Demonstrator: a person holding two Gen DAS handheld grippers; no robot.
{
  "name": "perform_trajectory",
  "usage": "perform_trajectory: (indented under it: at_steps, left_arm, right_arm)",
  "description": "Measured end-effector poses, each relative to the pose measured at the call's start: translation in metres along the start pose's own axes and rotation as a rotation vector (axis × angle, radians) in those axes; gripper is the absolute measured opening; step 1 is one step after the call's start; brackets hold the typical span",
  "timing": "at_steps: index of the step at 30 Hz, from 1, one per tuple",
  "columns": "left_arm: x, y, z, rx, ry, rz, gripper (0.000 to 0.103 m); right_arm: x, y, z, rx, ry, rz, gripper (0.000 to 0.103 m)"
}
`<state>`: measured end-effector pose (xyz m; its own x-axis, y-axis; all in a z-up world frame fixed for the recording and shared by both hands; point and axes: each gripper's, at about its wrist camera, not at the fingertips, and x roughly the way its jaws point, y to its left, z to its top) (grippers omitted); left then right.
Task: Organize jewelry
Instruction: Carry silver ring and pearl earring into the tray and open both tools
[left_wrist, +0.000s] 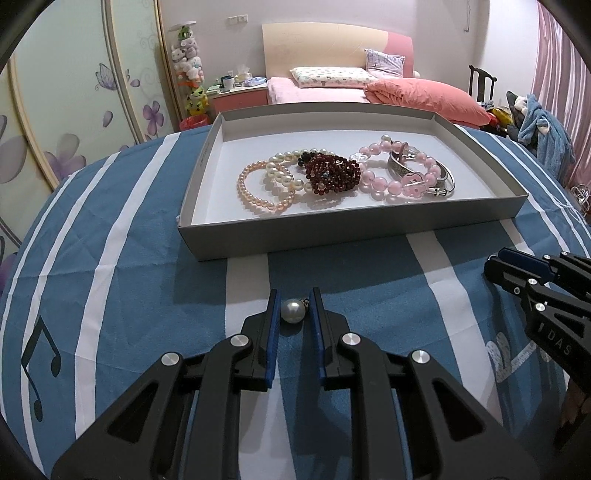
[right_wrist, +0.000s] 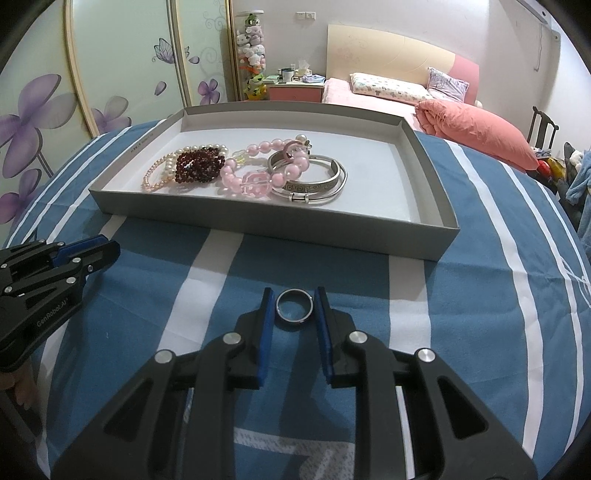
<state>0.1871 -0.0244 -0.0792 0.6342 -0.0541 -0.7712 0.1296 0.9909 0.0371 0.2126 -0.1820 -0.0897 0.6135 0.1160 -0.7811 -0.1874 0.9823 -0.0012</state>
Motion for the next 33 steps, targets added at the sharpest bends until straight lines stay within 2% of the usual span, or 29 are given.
perform_trajectory:
  at_steps: [11, 21, 27, 33]
  left_arm:
    - [-0.001, 0.002, -0.001, -0.022, -0.002, -0.013, 0.016]
    - [-0.009, 0.009, -0.01, -0.049, -0.006, -0.02, 0.016]
    - [-0.02, 0.011, -0.01, -0.058, -0.047, -0.029, 0.016]
    - [-0.046, 0.008, 0.0, -0.074, -0.164, -0.042, 0.016]
  right_arm:
    - [-0.001, -0.001, -0.003, 0.017, 0.0, -0.005, 0.022]
    - [-0.011, -0.002, -0.009, 0.067, -0.004, 0.039, 0.022]
    - [-0.034, 0.001, -0.003, 0.083, -0.088, 0.05, 0.022]
    - [-0.062, 0.004, 0.006, 0.094, -0.234, 0.023, 0.022]
